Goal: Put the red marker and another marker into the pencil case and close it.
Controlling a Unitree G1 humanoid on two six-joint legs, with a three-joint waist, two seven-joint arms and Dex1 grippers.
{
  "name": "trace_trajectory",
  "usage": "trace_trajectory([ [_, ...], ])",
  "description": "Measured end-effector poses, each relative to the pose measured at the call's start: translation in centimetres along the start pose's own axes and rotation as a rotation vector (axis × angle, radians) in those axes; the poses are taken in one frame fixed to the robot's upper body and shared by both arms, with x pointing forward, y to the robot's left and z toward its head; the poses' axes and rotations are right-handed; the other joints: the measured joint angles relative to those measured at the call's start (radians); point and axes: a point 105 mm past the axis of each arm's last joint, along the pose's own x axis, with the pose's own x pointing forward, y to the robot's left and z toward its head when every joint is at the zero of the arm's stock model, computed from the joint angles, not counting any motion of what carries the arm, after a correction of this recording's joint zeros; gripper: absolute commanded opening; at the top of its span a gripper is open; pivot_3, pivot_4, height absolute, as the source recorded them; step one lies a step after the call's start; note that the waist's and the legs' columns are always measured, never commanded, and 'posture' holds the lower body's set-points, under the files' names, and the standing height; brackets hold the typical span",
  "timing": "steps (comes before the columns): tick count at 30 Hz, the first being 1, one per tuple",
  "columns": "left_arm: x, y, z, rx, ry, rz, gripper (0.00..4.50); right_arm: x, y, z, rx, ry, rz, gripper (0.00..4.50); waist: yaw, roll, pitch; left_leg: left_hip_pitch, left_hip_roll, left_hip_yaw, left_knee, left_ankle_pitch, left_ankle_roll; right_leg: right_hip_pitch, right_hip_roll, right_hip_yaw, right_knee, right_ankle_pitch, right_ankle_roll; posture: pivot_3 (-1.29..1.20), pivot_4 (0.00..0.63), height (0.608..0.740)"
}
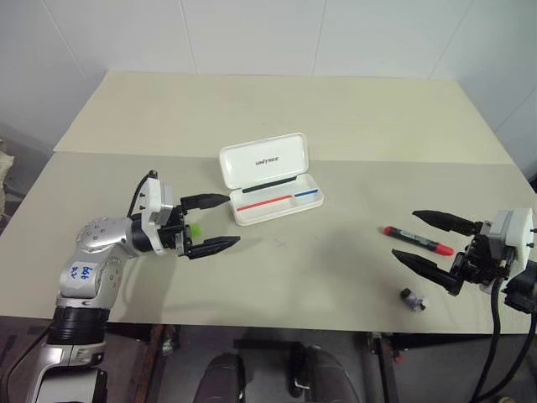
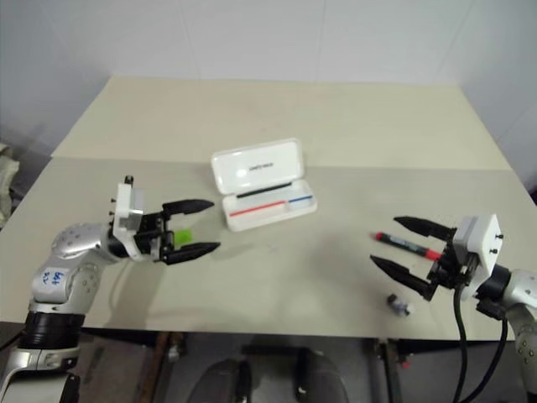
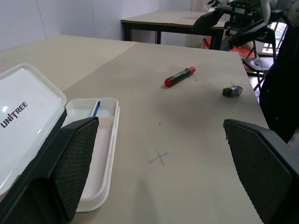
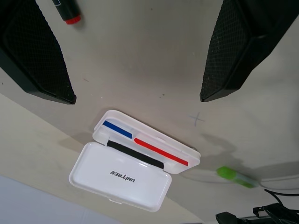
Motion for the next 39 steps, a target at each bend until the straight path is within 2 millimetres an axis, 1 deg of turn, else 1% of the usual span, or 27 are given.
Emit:
trace_trajectory([
  [4,0.1,0.0,-0.1,-0.001,0.003,0.003,4.48,0.7,-0.1,0.4,-0.017,-0.023,0.012,4.5,0.002,0.0,0.0,0.0,0.0,0.0,0.0,0.0,0.0,0.0,0.0,0.0,0.0,0.0,0.0,0.0,0.15,0.74],
  [8,-0.1,0.3,-0.4,-0.012,0.008,0.013,4.48,1.6,0.5,-0.2,0.007,-0.03,0.035,4.5,0.003,0.0,0.0,-0.001,-0.001,-0.001,0.0,0.0,0.0,0.0,0.0,0.0,0.0,0.0,0.0,0.0,0.15,0.74],
  [11,0.0,0.7,0.0,0.009,0.01,0.013,4.48,2.3,0.6,-0.1,0.002,-0.044,0.052,4.5,0.003,0.0,0.0,-0.001,-0.001,0.0,0.001,0.0,0.0,0.0,0.0,-0.001,0.001,0.0,0.001,0.0,0.15,0.74],
  [14,0.0,1.2,0.3,0.038,0.017,0.001,3.89,3.3,0.8,0.5,-0.011,-0.07,0.084,4.5,0.002,0.0,0.0,0.0,-0.001,0.0,0.001,0.0,0.0,0.0,0.003,0.0,0.001,0.0,0.0,0.0,0.15,0.74],
  [19,0.5,1.9,-0.6,0.06,0.066,-0.021,2.12,5.6,2.5,0.3,0.018,-0.108,0.173,4.5,0.001,0.0,0.0,0.0,0.0,0.0,0.001,0.0,0.0,-0.001,0.006,0.001,0.001,0.0,0.0,0.0,0.15,0.74],
  [21,1.1,2.0,-1.2,0.063,0.09,-0.031,1.47,6.4,3.0,0.5,0.022,-0.126,0.201,4.5,0.001,0.0,0.0,-0.001,0.0,0.0,0.001,0.0,0.0,-0.001,0.007,0.002,0.002,0.0,0.001,0.0,0.15,0.74],
  [25,2.9,2.0,-1.9,0.082,0.104,-0.06,1.47,7.5,3.2,1.4,-0.007,-0.17,0.227,4.5,0.003,0.0,0.0,-0.001,0.0,0.0,0.002,0.0,0.0,-0.001,0.007,0.001,0.002,0.001,0.001,0.0,0.15,0.74],
  [27,3.6,2.1,-2.5,0.082,0.118,-0.056,1.47,7.7,3.3,1.4,-0.004,-0.182,0.227,4.5,0.004,0.0,0.0,-0.001,0.0,0.0,0.002,0.0,0.0,-0.001,0.008,0.001,0.002,0.001,0.001,0.0,0.15,0.74],
  [31,4.3,2.9,-3.9,0.101,0.193,-0.04,1.47,8.2,3.8,1.2,0.014,-0.193,0.221,4.5,0.003,0.0,0.0,-0.001,0.0,0.0,0.002,0.0,0.0,-0.001,0.008,0.0,0.003,0.001,0.001,0.0,0.15,0.74],
  [34,5.5,3.1,-5.1,0.13,0.259,-0.041,1.47,8.5,4.2,1.3,0.021,-0.205,0.225,4.5,0.003,0.0,0.0,-0.001,0.0,0.001,0.002,0.0,0.0,-0.001,0.008,0.0,0.003,0.001,0.001,0.0,0.15,0.74],
  [36,5.6,3.2,-5.7,0.137,0.287,-0.034,1.47,8.7,4.7,1.4,0.015,-0.212,0.233,4.5,0.0,0.0,0.0,-0.001,0.0,0.002,0.002,0.0,0.0,-0.002,0.009,0.0,0.003,0.001,0.001,0.0,0.15,0.74],
  [39,5.4,3.4,-6.2,0.13,0.306,-0.025,1.47,8.9,4.8,1.7,0.004,-0.227,0.221,4.5,0.0,0.0,0.0,-0.001,0.0,0.003,0.002,0.0,0.0,-0.004,0.009,0.0,0.005,0.001,0.001,0.0,0.15,0.74],
])
